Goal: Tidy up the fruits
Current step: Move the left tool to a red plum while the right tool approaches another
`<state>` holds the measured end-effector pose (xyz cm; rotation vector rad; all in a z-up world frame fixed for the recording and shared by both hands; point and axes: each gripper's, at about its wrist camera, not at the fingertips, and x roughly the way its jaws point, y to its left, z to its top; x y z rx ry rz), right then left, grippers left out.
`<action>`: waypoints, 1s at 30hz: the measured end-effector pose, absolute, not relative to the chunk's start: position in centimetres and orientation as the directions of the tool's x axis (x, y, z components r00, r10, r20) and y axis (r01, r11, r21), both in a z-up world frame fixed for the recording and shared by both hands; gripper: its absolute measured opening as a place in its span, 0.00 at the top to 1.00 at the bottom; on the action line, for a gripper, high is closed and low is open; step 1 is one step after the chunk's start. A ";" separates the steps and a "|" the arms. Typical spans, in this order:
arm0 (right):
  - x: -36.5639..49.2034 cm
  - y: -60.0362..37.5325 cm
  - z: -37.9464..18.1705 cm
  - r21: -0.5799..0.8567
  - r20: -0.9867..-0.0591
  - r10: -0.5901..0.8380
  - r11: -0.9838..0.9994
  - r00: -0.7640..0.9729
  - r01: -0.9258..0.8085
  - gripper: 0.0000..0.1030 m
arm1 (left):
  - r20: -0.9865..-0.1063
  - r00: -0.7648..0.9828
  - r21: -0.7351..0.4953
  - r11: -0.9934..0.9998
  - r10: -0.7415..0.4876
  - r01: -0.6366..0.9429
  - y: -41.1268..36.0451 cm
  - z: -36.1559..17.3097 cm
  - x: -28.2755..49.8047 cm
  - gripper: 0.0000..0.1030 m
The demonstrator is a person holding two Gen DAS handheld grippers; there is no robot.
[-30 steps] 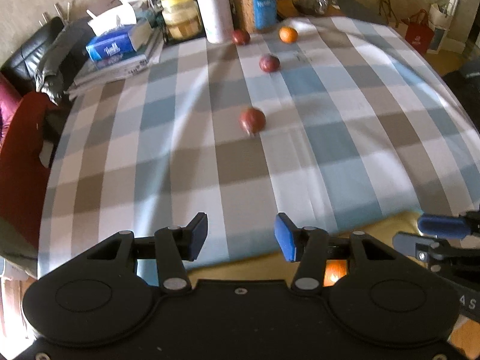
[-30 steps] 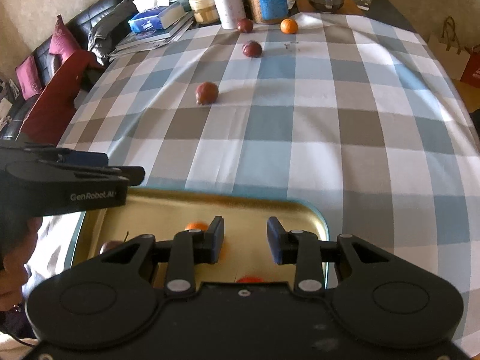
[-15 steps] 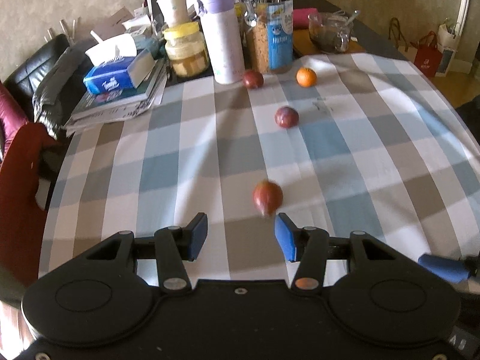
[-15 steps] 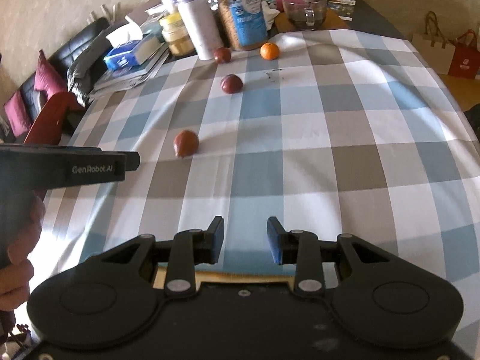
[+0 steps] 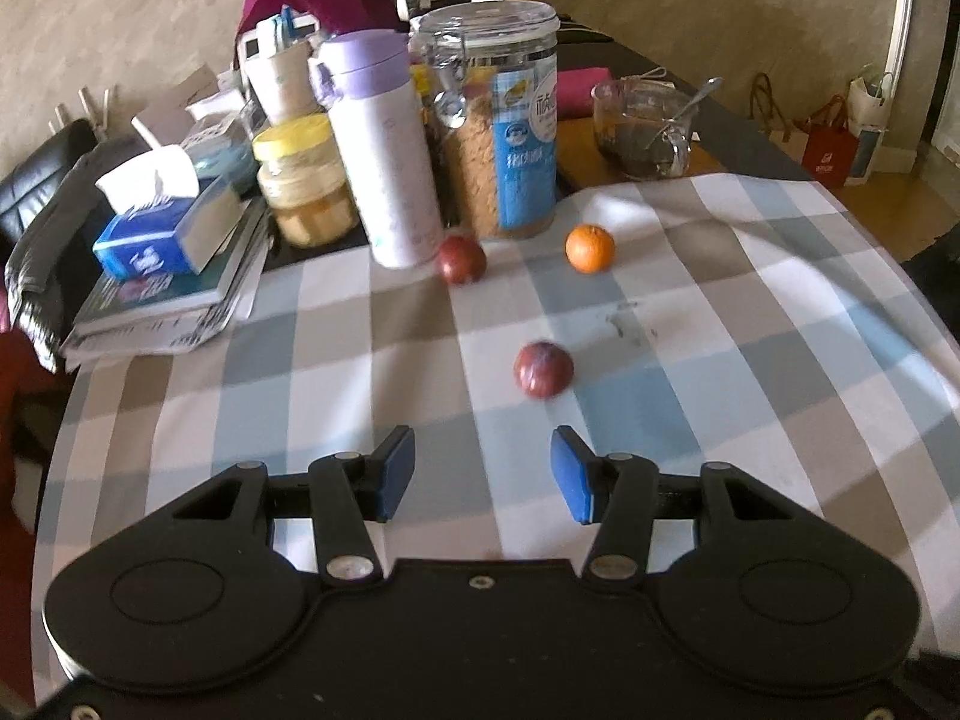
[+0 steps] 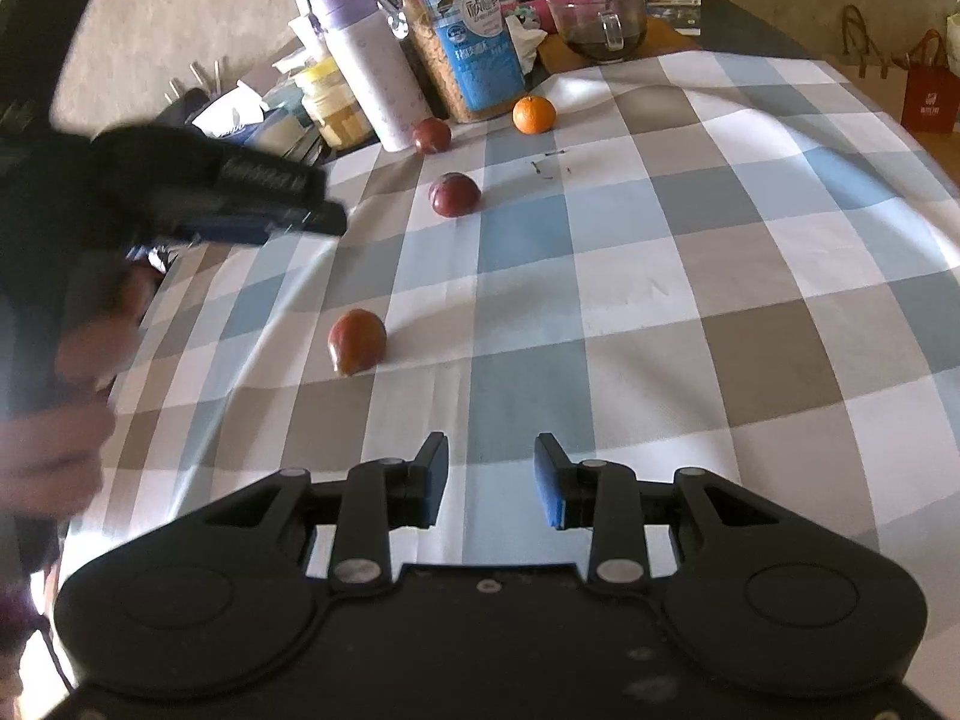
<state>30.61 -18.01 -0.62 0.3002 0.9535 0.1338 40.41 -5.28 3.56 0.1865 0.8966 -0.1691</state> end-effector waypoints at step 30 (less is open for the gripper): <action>32.8 -18.3 -4.0 0.323 -0.755 0.223 0.945 0.616 0.054 0.66 | -0.866 0.481 -0.013 0.968 -0.137 0.251 -7.4 -3.4 48.7 0.57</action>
